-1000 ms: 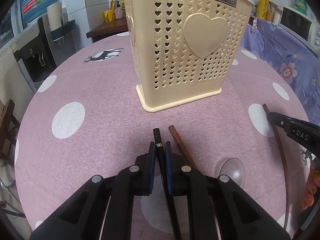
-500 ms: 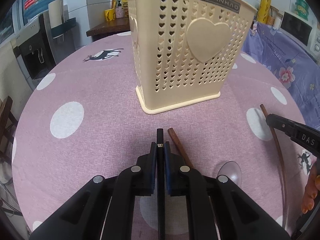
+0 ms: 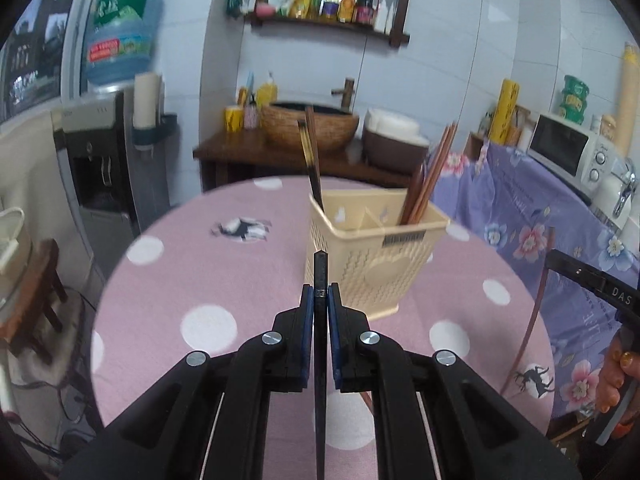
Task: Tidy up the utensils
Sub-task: 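Carry both chopsticks to the beige holder and lower them in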
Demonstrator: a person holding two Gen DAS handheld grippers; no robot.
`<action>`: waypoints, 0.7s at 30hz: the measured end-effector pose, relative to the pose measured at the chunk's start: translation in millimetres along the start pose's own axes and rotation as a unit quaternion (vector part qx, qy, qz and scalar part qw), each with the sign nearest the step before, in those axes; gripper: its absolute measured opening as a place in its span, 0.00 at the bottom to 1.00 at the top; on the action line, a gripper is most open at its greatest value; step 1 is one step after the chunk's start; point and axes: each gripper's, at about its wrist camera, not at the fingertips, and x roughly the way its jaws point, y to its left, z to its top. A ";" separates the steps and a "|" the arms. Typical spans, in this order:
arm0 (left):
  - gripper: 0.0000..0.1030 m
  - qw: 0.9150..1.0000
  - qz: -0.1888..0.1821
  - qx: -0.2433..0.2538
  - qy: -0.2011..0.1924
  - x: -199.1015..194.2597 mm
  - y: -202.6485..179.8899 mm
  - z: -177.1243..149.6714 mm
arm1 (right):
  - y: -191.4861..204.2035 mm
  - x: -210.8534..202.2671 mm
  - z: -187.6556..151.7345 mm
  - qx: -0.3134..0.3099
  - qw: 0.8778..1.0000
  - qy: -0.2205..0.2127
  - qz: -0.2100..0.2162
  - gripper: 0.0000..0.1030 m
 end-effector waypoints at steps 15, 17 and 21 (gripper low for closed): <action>0.08 0.999 0.014 0.001 -0.035 -20.6 7.2 13.4 | 20.6 -7.7 12.7 -0.035 0.999 -0.003 0.019 0.07; 0.08 0.999 0.009 -0.003 -0.035 -22.2 9.7 15.3 | 21.5 -8.1 14.6 -0.037 0.999 -0.004 0.021 0.07; 0.08 0.999 0.002 -0.005 -0.038 -26.0 12.7 22.0 | 25.4 -10.2 22.1 -0.042 0.999 -0.008 0.028 0.07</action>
